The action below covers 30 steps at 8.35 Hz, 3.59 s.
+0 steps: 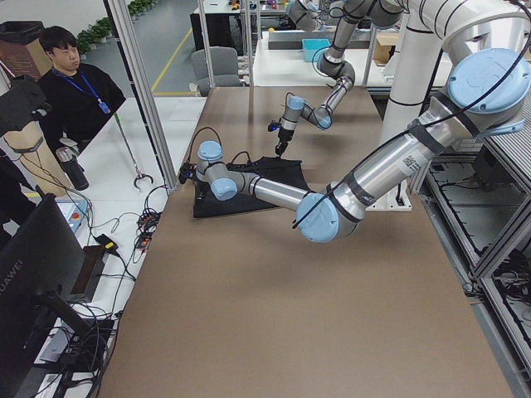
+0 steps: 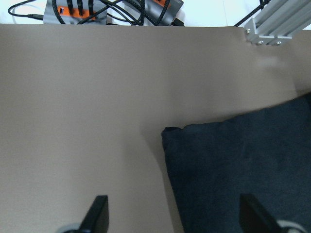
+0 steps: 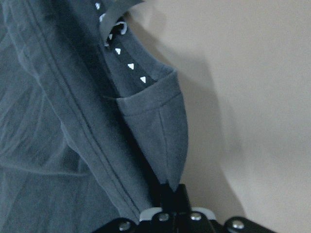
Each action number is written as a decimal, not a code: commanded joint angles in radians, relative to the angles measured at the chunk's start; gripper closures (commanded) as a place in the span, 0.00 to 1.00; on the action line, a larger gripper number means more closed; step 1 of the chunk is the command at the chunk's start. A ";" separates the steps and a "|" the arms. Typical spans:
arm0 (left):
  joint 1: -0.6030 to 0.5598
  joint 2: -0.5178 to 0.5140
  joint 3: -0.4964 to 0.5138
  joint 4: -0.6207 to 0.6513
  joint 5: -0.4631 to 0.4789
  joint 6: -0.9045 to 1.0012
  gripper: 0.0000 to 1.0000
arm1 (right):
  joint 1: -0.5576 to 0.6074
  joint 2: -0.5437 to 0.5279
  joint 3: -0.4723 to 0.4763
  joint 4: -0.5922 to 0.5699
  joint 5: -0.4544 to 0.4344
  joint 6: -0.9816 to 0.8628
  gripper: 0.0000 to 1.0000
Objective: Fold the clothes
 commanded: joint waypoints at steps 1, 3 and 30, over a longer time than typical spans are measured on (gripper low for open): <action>0.001 0.001 -0.003 -0.002 0.000 -0.002 0.05 | -0.116 -0.082 0.139 -0.003 -0.086 0.056 1.00; 0.001 0.009 -0.003 -0.002 0.000 -0.002 0.05 | -0.115 -0.110 0.138 0.000 -0.077 0.037 1.00; 0.023 0.029 -0.026 -0.005 0.001 -0.002 0.05 | 0.060 0.076 0.033 -0.598 -0.077 -0.786 0.06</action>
